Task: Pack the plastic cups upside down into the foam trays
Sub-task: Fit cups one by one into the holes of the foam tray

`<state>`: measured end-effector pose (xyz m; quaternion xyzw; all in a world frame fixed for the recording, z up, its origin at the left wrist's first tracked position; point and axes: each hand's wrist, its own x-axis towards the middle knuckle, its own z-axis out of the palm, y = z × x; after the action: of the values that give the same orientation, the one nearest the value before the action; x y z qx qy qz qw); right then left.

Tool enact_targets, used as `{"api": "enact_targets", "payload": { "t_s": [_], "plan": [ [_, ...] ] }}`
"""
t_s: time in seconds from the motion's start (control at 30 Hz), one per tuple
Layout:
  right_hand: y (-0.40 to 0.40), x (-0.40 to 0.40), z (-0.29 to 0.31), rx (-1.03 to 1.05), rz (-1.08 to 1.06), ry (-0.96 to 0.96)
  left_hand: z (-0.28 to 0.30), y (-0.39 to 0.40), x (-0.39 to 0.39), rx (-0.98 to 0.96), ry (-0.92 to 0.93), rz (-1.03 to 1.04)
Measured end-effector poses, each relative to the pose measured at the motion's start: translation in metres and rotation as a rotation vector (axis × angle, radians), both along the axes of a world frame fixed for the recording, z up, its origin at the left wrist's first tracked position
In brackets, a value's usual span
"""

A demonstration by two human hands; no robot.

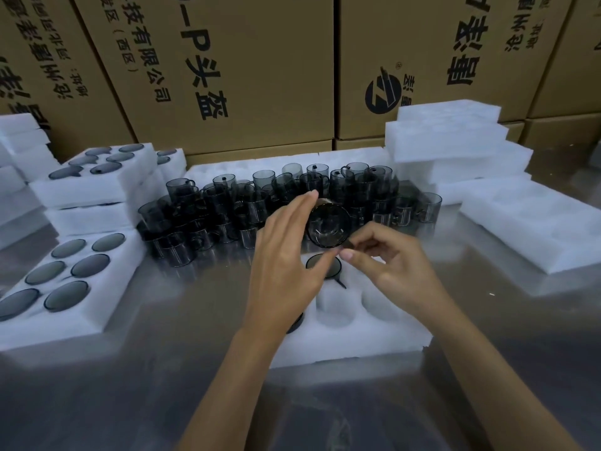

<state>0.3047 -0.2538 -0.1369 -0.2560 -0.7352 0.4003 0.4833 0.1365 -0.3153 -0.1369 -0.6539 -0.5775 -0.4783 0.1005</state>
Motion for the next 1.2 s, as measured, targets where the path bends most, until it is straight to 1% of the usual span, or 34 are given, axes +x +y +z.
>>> {"api": "enact_targets", "payload": {
  "t_s": [0.1,0.2,0.3,0.37,0.5,0.6,0.7,0.8,0.9,1.03,1.2],
  "plan": [
    [-0.002,0.005,0.003,-0.061,0.038,0.02,0.0,-0.001,0.002,-0.05,-0.077,-0.019],
    [0.0,0.013,0.007,-0.144,0.055,0.048,0.0,0.0,0.008,-0.13,-0.209,-0.068],
    [0.005,0.021,0.008,-0.194,-0.024,0.068,-0.001,0.008,0.02,-0.203,-0.37,-0.173],
    [0.008,0.026,0.005,-0.215,-0.1,0.105,-0.002,0.016,0.03,-0.271,-0.407,-0.238],
    [0.018,0.034,-0.006,-0.235,-0.199,0.094,-0.009,0.029,0.045,-0.466,-0.355,-0.283],
    [0.025,0.033,-0.013,-0.231,-0.286,-0.03,-0.015,0.031,0.045,-0.569,-0.297,-0.245],
    [0.028,0.031,-0.016,-0.213,-0.319,-0.05,-0.015,0.03,0.045,-0.566,-0.225,-0.16],
    [0.029,0.03,-0.016,-0.206,-0.296,-0.054,-0.013,0.028,0.047,-0.571,-0.165,-0.107],
    [0.03,0.03,-0.018,-0.249,-0.285,-0.043,-0.013,0.026,0.048,-0.538,-0.111,-0.056],
    [0.034,0.03,-0.022,-0.308,-0.302,-0.081,-0.013,0.028,0.048,-0.521,0.005,-0.003],
    [0.04,0.03,-0.029,-0.236,-0.331,-0.215,-0.018,0.031,0.045,-0.653,0.129,0.003]
  ]
}}
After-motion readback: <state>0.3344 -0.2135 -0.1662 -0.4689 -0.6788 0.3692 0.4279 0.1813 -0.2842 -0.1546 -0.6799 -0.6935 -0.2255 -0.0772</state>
